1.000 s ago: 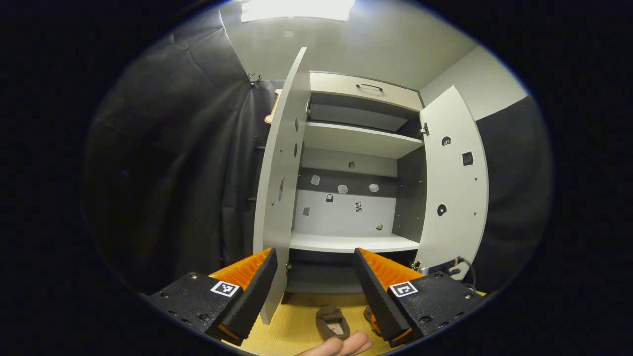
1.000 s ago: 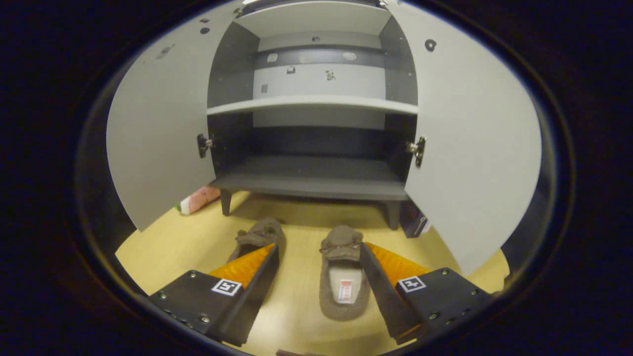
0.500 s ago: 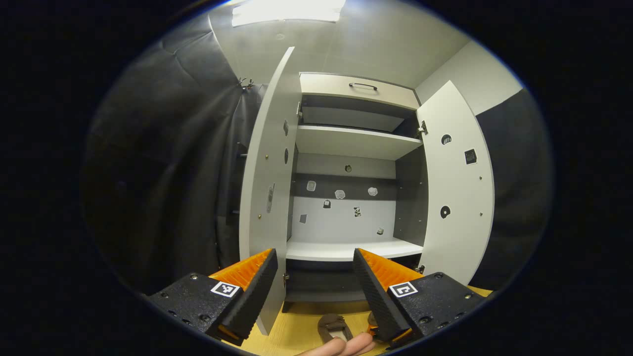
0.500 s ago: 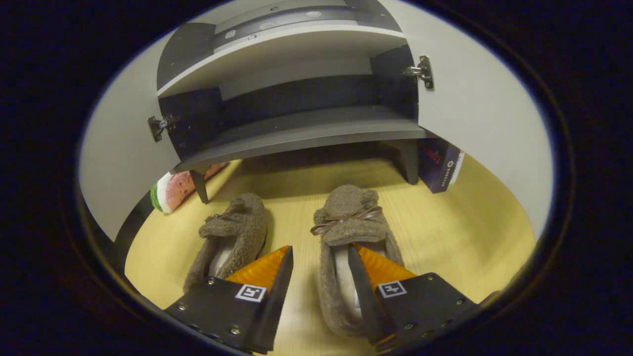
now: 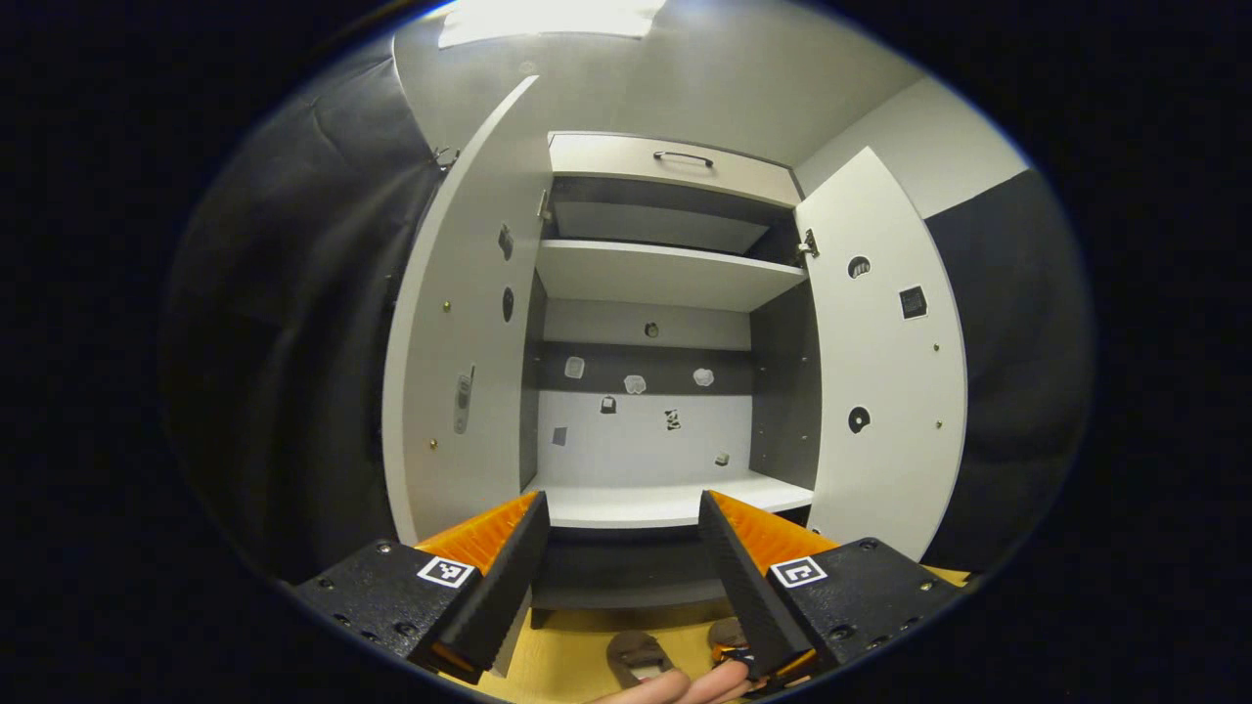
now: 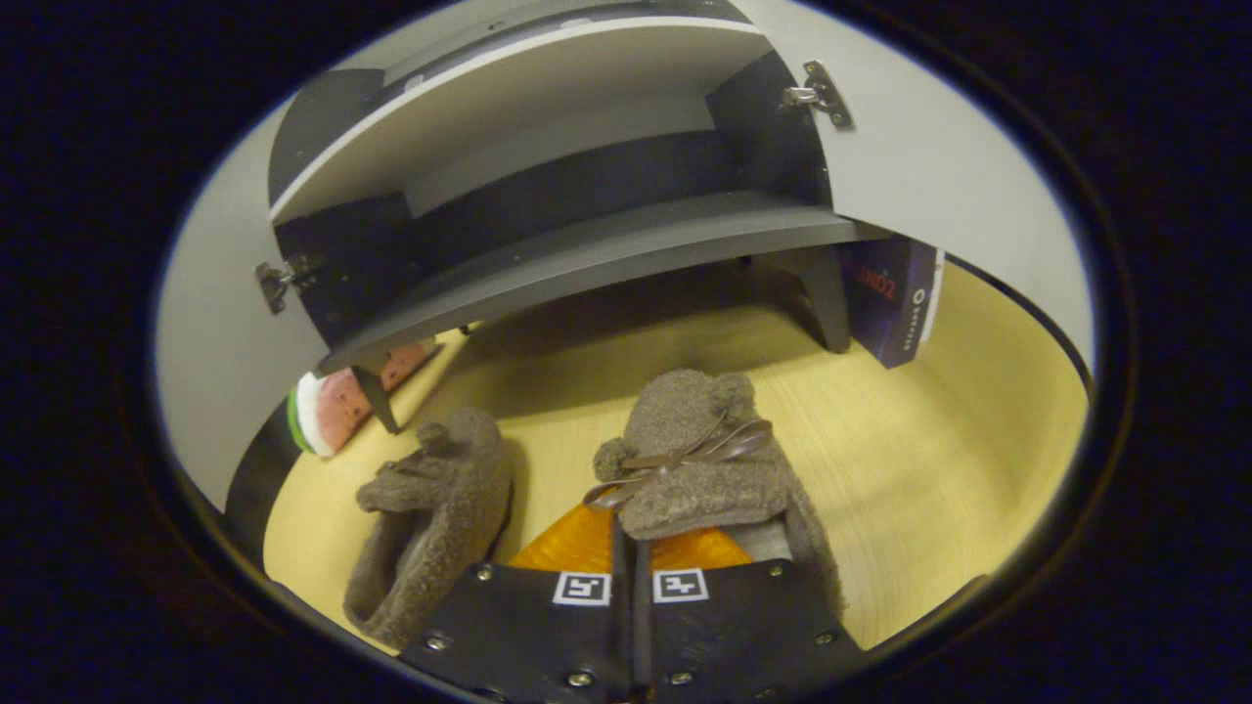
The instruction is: Grab one shoe with the right hand and put it into the shoe cabinet, grab the other shoe with the left hand and put it into the shoe cabinet; then close the right door with the right hand and the left door with the left hand.
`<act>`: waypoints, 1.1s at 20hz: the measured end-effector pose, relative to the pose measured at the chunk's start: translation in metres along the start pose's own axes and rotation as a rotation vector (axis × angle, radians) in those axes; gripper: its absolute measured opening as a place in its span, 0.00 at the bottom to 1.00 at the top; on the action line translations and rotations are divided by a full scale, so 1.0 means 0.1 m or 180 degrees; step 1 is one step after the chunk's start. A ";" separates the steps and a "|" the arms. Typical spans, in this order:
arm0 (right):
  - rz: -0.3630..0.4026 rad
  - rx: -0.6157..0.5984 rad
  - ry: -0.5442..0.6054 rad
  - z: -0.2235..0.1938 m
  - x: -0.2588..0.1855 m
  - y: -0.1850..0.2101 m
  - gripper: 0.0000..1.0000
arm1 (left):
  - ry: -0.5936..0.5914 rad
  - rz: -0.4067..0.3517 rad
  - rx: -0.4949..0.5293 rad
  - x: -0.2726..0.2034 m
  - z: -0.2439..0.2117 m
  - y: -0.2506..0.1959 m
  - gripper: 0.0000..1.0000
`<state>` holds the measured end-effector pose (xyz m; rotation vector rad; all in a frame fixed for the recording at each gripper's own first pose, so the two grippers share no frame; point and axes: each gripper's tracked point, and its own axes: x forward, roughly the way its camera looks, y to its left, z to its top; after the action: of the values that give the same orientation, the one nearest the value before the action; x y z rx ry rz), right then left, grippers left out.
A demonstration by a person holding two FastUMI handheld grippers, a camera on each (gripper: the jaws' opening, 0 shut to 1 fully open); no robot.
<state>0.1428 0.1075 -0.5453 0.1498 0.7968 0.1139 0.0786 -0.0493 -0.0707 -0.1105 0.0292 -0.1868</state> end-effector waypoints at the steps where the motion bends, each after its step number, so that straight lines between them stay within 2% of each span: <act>1: 0.0011 -0.0009 -0.0082 0.05 -0.06 0.02 0.01 | 0.0023 -0.0037 -0.0024 0.02 -0.04 -0.02 0.94; 3: 0.0024 -0.0119 -0.0294 0.24 -0.24 0.02 0.01 | 0.0069 -0.0079 -0.0027 0.08 -0.11 -0.02 0.94; 5: 0.0159 -0.0099 -0.0458 0.43 -0.51 0.16 0.01 | 0.0138 -0.0086 -0.0064 0.14 -0.21 0.01 0.92; 6: 0.0150 -0.0176 -0.0557 0.55 -0.64 0.17 0.01 | 0.0171 -0.0090 -0.0078 0.16 -0.25 0.02 0.95; 8: 0.0076 -0.0405 -0.0779 0.82 -0.88 0.20 0.01 | 0.0259 -0.0095 -0.0098 0.19 -0.36 0.07 0.94; 9: 0.0101 -0.0442 -0.0886 0.97 -1.04 0.24 0.05 | 0.0278 -0.0109 -0.0116 0.21 -0.40 0.07 0.95; 10: 0.0168 -0.0465 -0.0952 1.09 -1.22 0.30 0.01 | 0.0278 -0.0117 -0.0134 0.22 -0.43 0.09 0.95; 12: 0.0234 -0.0534 -0.1045 1.36 -1.52 0.35 0.01 | 0.0344 -0.0106 -0.0139 0.24 -0.55 0.14 0.94; 19: 0.0104 -0.0948 -0.1495 2.46 -2.29 0.54 0.01 | 0.0487 -0.0141 -0.0183 0.21 -0.89 0.22 0.95; 22: 0.0153 -0.1000 -0.1591 2.93 -2.53 0.76 0.02 | 0.0499 -0.0096 -0.0204 0.22 -0.93 0.28 0.95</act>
<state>0.1745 0.1154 -0.1521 -0.0997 0.2701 0.2347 0.1014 -0.0354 -0.1663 -0.1602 0.1899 -0.2243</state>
